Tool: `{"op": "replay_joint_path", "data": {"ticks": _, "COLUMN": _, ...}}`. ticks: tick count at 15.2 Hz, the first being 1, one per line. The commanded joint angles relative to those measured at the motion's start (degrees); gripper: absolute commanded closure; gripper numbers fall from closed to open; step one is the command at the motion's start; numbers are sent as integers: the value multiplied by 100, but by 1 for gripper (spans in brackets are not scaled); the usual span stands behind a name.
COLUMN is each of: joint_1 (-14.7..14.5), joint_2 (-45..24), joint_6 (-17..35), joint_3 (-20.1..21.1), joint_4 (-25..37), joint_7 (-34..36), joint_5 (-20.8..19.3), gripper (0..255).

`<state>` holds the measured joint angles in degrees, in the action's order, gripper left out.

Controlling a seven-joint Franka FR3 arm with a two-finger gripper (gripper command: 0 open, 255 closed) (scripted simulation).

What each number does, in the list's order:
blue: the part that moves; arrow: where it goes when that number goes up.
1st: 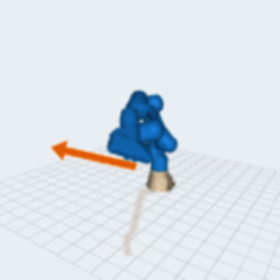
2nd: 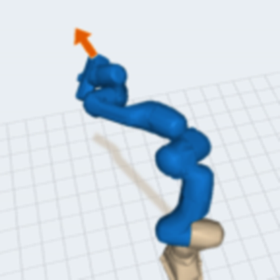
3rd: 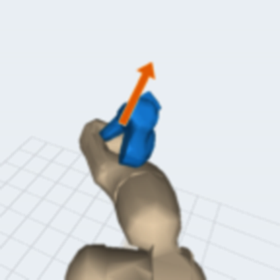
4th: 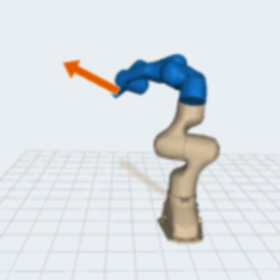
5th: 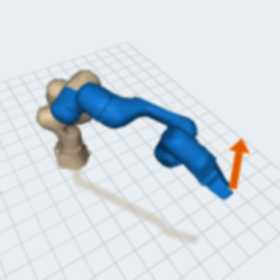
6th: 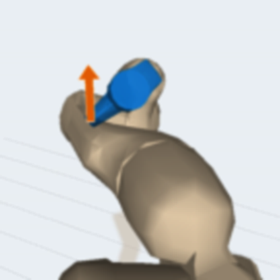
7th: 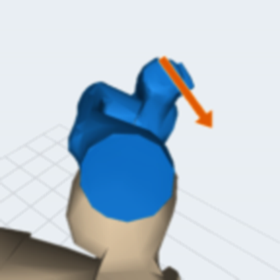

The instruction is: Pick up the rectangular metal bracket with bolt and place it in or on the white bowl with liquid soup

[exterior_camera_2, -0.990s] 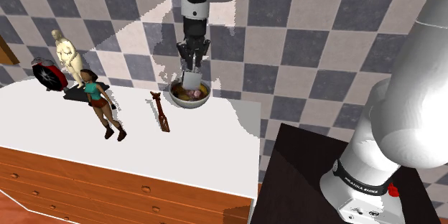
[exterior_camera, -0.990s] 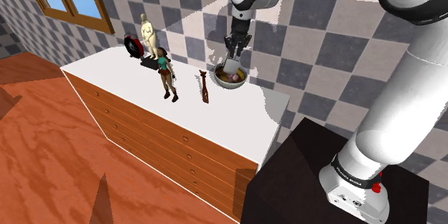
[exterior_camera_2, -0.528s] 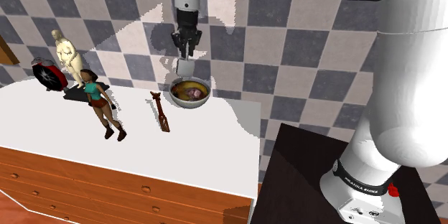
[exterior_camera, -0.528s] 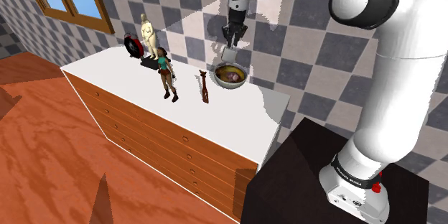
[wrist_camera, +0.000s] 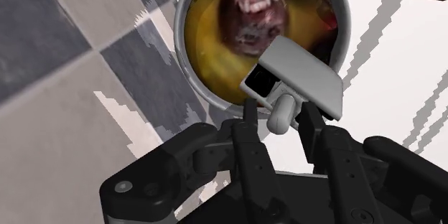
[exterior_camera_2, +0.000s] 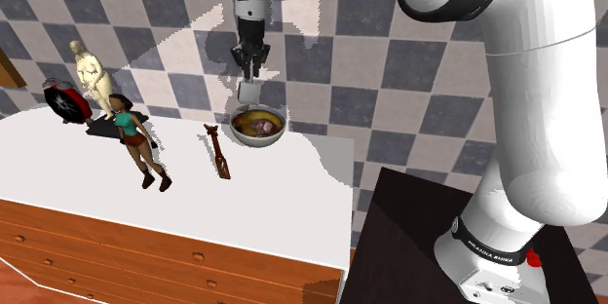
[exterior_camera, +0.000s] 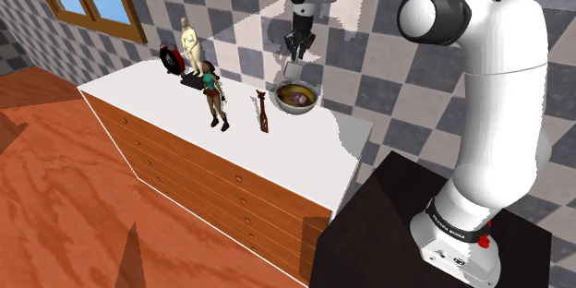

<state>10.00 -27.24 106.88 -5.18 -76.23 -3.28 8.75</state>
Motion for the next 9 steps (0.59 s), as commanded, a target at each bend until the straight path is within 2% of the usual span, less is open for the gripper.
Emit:
{"op": "replay_joint_path", "data": {"ticks": 1, "joint_1": -3, "joint_2": 1, "joint_6": 153, "joint_3": 2, "joint_4": -151, "joint_7": -21, "joint_5": 7, "gripper": 255}}
{"op": "replay_joint_path", "data": {"ticks": 9, "joint_1": -14, "joint_2": -90, "joint_6": 715, "joint_3": 15, "joint_4": -626, "joint_7": -90, "joint_5": 41, "gripper": 255}}
